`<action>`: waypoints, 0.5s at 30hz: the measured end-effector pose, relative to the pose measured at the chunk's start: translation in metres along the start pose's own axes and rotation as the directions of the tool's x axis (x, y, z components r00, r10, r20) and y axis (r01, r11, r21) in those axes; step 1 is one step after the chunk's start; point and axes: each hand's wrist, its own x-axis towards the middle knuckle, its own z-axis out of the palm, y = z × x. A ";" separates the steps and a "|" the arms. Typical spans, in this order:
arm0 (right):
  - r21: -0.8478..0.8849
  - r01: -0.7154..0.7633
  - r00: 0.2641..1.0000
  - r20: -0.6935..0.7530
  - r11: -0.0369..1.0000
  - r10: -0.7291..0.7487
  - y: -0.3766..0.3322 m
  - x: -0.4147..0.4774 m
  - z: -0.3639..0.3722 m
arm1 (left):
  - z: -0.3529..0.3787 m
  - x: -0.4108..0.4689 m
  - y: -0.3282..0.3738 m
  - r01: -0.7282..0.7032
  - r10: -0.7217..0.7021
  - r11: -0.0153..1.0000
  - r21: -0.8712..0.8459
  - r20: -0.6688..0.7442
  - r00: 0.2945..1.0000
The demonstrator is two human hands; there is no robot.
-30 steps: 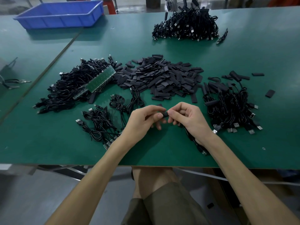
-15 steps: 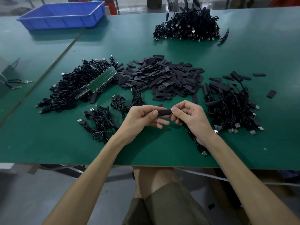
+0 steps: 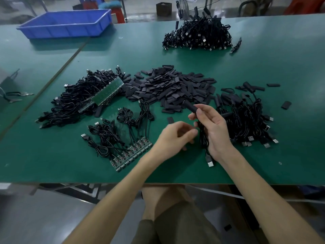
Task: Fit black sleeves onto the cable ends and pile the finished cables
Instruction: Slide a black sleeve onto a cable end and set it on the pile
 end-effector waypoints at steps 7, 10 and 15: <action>-0.004 -0.092 0.992 -0.087 0.996 0.092 -0.005 0.002 -0.002 | 0.019 0.011 0.018 -0.019 0.010 0.987 0.161 0.056 0.998; 0.080 -0.157 0.985 -0.054 0.984 0.161 -0.006 0.003 -0.005 | 0.005 0.017 0.027 0.120 -0.106 0.990 -0.075 0.164 0.981; 0.165 -0.182 0.975 -0.098 0.969 0.200 -0.005 0.007 0.001 | -0.004 0.039 0.066 0.061 -0.045 0.994 -0.091 0.175 0.984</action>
